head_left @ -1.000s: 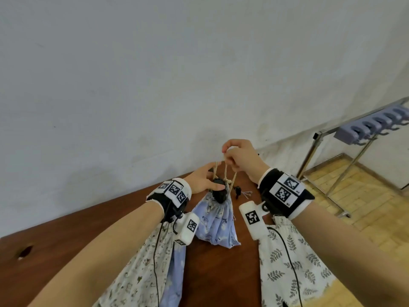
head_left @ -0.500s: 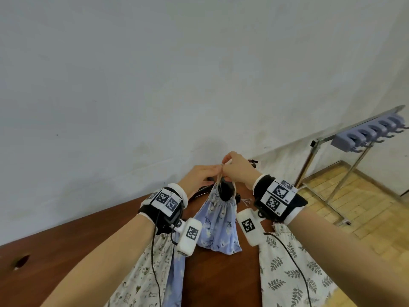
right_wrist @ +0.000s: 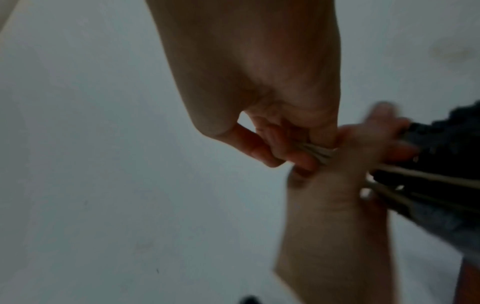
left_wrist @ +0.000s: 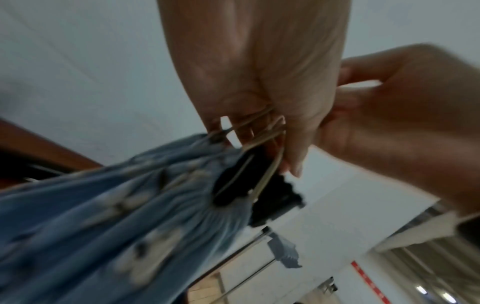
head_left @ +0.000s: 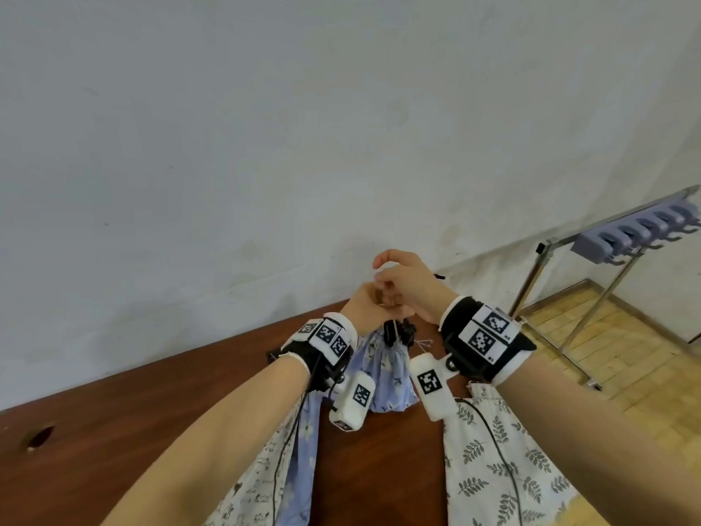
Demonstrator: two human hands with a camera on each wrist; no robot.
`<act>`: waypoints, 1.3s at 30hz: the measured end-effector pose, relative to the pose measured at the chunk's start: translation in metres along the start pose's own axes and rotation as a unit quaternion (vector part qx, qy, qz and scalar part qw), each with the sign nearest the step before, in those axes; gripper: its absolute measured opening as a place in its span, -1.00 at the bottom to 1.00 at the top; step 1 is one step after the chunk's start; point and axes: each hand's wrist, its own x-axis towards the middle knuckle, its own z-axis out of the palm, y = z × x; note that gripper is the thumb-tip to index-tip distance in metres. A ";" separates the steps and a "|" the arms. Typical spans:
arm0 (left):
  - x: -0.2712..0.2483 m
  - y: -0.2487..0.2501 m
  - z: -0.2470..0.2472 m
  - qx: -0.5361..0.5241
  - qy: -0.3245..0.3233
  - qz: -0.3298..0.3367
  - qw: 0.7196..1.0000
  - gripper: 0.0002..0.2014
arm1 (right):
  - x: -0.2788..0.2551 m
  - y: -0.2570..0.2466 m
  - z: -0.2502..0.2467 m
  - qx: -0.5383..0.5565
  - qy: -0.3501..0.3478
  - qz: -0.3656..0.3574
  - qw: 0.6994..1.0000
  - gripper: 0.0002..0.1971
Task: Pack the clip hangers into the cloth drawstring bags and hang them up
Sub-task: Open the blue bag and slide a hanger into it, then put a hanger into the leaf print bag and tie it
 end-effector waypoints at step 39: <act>0.012 -0.140 -0.013 0.066 0.039 -0.423 0.903 -0.64 | 0.020 0.179 -0.058 0.073 -0.007 0.296 0.952 -0.75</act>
